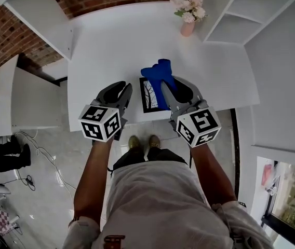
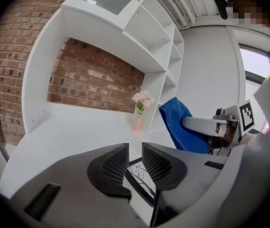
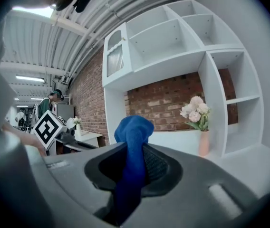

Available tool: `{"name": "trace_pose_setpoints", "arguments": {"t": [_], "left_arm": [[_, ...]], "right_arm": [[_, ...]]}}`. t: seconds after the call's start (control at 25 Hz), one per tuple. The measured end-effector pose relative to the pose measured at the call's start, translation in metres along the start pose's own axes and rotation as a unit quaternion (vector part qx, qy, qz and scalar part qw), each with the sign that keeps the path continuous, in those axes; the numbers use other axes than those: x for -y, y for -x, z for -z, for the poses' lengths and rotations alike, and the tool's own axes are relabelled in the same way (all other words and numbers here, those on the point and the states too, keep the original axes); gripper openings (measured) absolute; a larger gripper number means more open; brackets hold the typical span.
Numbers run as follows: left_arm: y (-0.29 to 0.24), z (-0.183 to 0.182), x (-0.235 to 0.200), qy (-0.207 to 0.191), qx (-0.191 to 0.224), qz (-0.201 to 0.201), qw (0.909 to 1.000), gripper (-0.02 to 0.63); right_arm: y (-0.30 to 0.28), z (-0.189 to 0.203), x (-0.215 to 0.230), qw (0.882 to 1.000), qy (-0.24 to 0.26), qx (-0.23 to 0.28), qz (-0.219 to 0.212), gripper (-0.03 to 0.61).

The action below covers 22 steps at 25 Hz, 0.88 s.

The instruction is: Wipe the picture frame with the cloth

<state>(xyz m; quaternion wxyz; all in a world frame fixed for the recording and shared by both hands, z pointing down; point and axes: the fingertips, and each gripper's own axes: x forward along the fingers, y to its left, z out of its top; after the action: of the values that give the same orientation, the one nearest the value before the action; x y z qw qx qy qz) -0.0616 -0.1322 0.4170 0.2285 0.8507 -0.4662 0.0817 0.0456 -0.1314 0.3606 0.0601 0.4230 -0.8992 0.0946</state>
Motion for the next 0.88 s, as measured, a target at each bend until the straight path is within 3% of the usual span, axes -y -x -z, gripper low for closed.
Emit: {"name": "trace_pose_setpoints", "arguments": {"t": [0.44,0.64,0.88], "left_arm": [[-0.052,0.06,-0.025,0.03,-0.145,-0.02,0.9887,0.184],[-0.069,0.087,-0.025,0.019,-0.203,-0.011,0.9789,0.209],[-0.077,0.108,-0.025,0.002,-0.245,-0.008,0.9695,0.212]], "right_arm": [[-0.043,0.058,0.013,0.993,-0.02,-0.114,0.03,0.075],[-0.061,0.09,0.014,0.983,-0.027,-0.175,0.035,0.075],[-0.076,0.119,0.013,0.972,-0.03,-0.232,0.033,0.077]]}}
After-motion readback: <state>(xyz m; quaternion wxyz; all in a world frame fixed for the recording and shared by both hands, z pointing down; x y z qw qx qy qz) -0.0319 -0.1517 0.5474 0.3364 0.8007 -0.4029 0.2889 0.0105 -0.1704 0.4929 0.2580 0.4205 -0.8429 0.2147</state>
